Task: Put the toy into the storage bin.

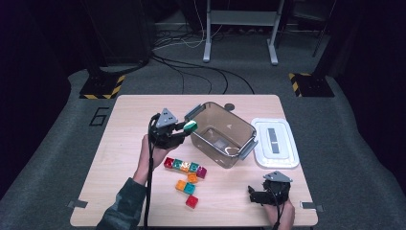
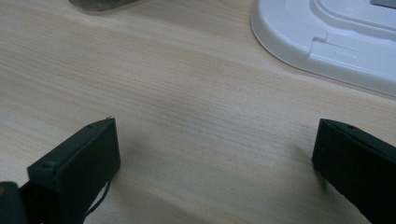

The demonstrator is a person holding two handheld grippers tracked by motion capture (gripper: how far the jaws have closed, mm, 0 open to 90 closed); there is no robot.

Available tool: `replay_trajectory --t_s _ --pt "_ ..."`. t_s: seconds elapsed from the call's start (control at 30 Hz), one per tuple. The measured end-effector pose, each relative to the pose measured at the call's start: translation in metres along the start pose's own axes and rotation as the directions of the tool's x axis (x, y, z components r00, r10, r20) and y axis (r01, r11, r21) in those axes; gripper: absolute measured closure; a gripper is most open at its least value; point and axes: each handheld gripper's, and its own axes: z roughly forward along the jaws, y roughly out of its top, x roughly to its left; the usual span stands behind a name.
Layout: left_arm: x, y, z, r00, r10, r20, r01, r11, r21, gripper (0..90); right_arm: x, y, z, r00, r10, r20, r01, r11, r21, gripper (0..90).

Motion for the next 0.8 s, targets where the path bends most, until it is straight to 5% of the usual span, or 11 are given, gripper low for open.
replay_trajectory --t_s 0.8 --pt "0.019 0.033 0.041 0.9999 0.013 -0.005 -0.013 0.9988 0.048 66.6 0.0 0.0 0.0 1.0 0.006 0.002 -0.006 1.0 -0.003 0.0"
